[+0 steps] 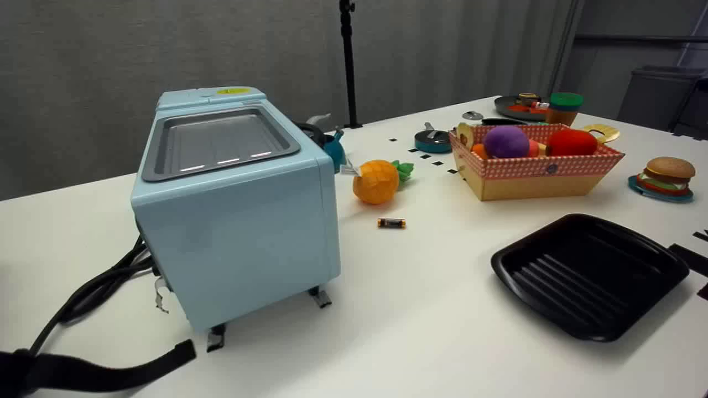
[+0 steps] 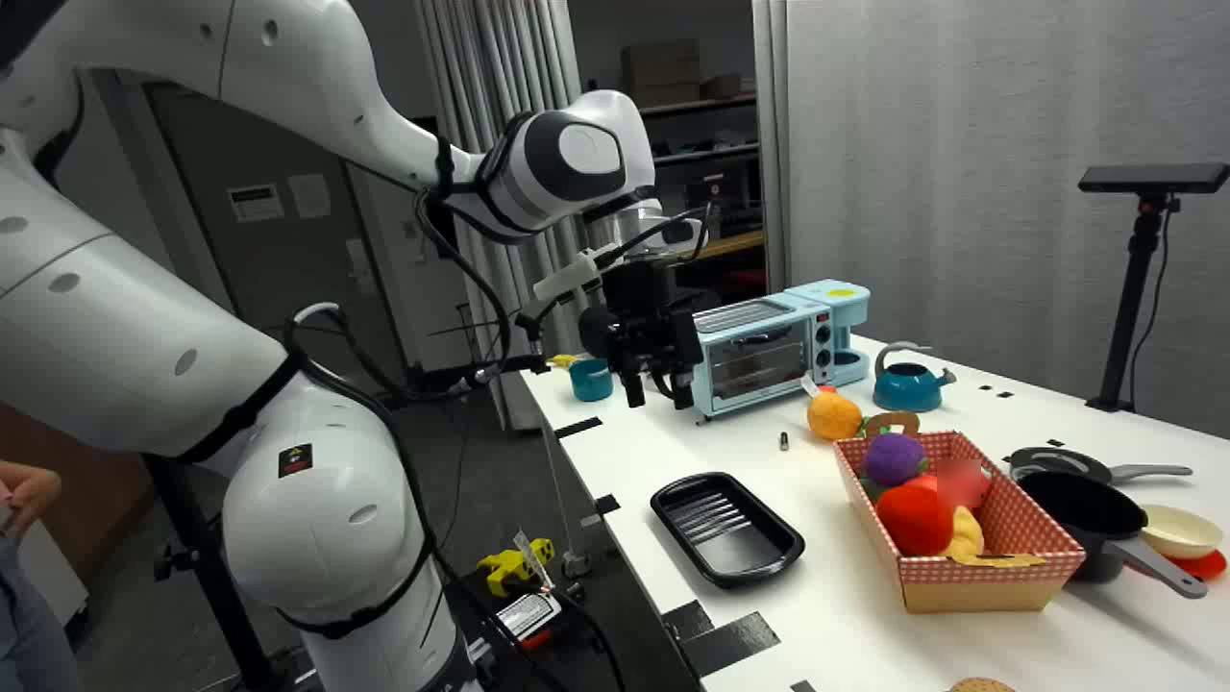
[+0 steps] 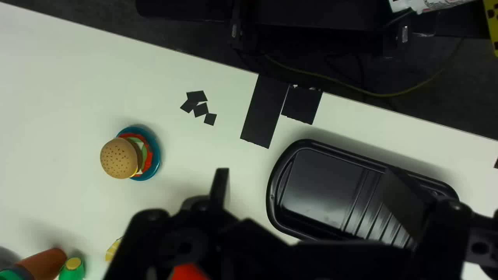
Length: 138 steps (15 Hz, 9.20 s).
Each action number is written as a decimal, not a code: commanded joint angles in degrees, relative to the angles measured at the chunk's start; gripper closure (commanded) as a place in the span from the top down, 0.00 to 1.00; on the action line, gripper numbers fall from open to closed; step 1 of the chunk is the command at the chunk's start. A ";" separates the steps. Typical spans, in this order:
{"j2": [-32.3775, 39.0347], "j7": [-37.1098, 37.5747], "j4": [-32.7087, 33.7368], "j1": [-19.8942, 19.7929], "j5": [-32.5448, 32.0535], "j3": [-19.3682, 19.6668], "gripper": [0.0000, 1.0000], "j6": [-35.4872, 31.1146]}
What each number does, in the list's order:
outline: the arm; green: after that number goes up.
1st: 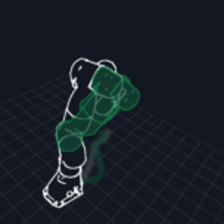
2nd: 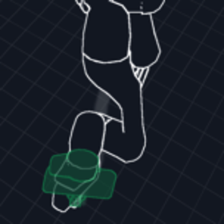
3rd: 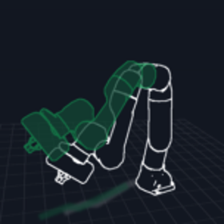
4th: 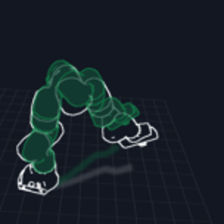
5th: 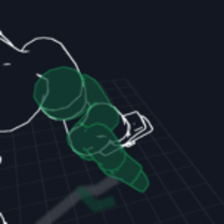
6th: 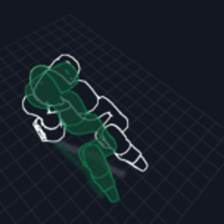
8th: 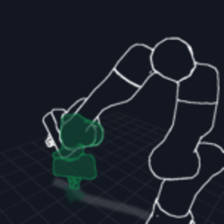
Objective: Place the pineapple toy inside the basket
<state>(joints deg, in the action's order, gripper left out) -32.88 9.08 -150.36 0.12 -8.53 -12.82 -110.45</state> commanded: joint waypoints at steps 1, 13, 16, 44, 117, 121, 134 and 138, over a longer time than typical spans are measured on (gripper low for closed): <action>0.22 0.74 0.10 1.60 -0.79 1.46 1.00 0.22; 0.22 0.74 0.10 1.60 -0.79 1.46 1.00 0.22; 1.03 0.18 0.60 1.96 -0.54 1.67 1.00 -0.72; 27.13 -5.34 22.25 8.05 3.79 1.22 1.00 -19.21; 91.36 8.81 81.40 23.10 -11.74 21.85 0.45 -27.33; 89.78 10.31 80.04 22.89 -11.60 22.75 0.17 -25.43; 75.21 28.14 65.88 21.20 -12.68 30.53 0.05 -26.18; 71.94 34.95 63.08 21.33 -14.59 32.02 0.05 -27.29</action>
<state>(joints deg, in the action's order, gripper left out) 43.20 38.35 -82.19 21.06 -20.16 18.49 -135.73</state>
